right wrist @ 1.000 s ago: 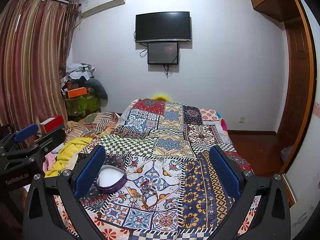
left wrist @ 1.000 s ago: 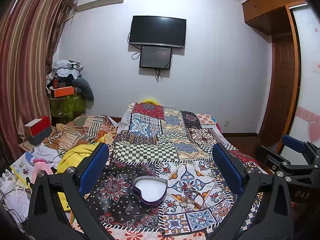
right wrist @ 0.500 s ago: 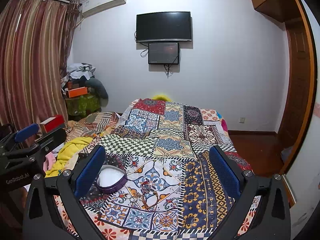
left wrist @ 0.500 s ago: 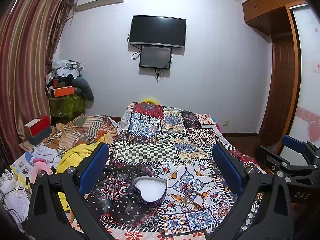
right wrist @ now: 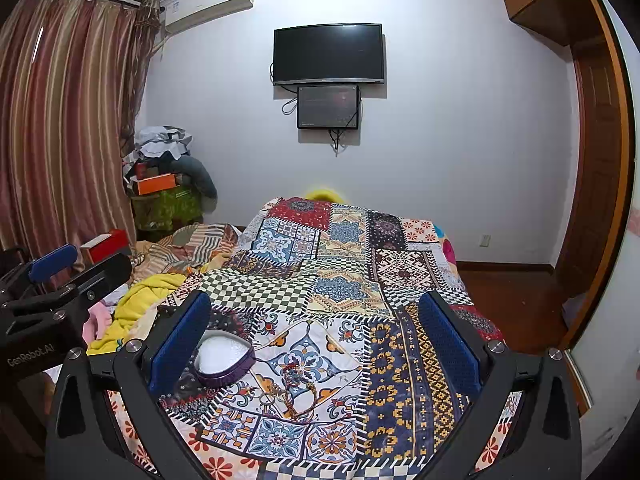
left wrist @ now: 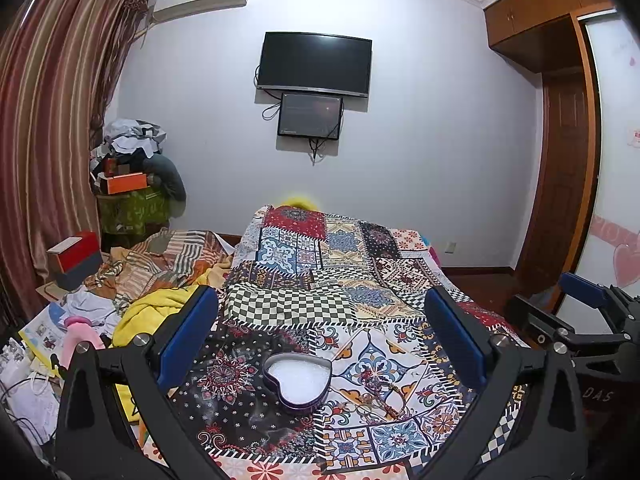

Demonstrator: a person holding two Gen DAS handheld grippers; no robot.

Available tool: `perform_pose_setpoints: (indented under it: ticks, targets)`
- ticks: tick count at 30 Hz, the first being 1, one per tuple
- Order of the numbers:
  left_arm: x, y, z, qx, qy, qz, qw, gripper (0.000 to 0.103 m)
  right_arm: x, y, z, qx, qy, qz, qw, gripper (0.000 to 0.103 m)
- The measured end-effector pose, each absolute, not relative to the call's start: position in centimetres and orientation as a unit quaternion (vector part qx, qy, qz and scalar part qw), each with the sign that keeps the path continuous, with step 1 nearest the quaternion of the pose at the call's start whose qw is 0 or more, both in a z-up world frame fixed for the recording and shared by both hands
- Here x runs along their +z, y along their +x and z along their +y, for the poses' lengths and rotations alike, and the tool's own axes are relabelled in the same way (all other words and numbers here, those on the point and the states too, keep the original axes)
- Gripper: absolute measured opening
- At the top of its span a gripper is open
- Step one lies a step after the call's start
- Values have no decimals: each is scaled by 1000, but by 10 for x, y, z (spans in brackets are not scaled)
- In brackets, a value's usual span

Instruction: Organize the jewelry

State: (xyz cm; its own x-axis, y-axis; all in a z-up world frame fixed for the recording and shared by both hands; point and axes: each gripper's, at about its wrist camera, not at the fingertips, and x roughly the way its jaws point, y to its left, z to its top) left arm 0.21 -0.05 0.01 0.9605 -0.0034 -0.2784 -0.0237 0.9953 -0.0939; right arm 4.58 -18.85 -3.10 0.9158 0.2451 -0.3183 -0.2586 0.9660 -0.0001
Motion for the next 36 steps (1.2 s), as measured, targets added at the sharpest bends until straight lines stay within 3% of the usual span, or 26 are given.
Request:
perform_pose_setpoints:
  ticks: [23, 36]
  targets:
    - [0, 4, 0, 4, -52, 149, 987, 103, -36, 48, -188, 128, -23, 168, 977, 103]
    - [-26, 34, 7, 14, -53, 206, 977, 103, -65, 74, -197, 107, -37, 228, 967, 103]
